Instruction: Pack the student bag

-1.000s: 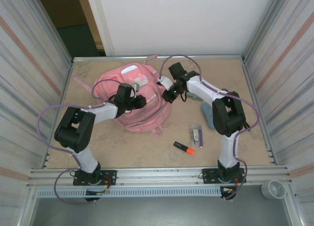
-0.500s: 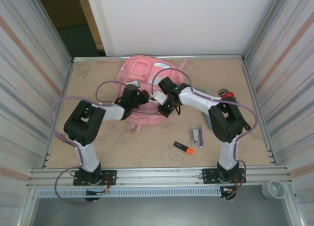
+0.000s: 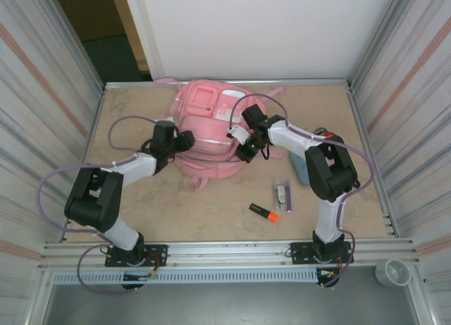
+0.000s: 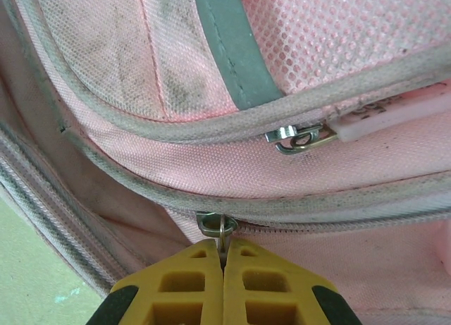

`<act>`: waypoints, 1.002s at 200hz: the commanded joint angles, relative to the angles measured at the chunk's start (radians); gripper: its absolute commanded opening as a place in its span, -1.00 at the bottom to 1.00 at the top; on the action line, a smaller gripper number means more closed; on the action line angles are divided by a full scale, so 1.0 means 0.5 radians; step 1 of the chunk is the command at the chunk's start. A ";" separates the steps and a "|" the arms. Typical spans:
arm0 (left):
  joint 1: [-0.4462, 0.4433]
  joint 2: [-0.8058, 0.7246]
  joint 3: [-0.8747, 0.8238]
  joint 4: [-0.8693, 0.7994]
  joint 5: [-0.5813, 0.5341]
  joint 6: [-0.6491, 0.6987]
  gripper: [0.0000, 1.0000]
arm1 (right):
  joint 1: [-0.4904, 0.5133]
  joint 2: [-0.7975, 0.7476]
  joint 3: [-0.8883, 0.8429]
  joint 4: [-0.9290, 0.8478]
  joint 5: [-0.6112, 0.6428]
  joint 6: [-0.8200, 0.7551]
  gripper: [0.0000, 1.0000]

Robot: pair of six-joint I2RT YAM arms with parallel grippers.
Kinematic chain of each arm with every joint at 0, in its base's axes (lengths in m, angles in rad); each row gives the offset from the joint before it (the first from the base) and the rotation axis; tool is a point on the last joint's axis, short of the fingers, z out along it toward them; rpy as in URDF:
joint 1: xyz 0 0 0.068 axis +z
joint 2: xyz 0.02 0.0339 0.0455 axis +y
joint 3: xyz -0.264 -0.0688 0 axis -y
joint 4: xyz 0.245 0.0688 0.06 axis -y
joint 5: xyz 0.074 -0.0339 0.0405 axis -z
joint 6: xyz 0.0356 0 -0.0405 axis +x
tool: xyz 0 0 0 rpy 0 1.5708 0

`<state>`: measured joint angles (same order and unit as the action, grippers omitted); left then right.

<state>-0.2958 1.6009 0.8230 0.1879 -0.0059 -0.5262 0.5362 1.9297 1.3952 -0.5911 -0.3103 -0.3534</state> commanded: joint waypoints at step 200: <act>0.213 0.365 0.536 -0.440 0.527 0.463 0.05 | -0.045 0.088 0.057 0.004 -0.028 -0.072 -1.00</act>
<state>-0.1852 1.7458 1.0538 -0.0105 0.2359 -0.3180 0.5137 1.9511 1.3968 -0.5838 -0.3149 -0.3752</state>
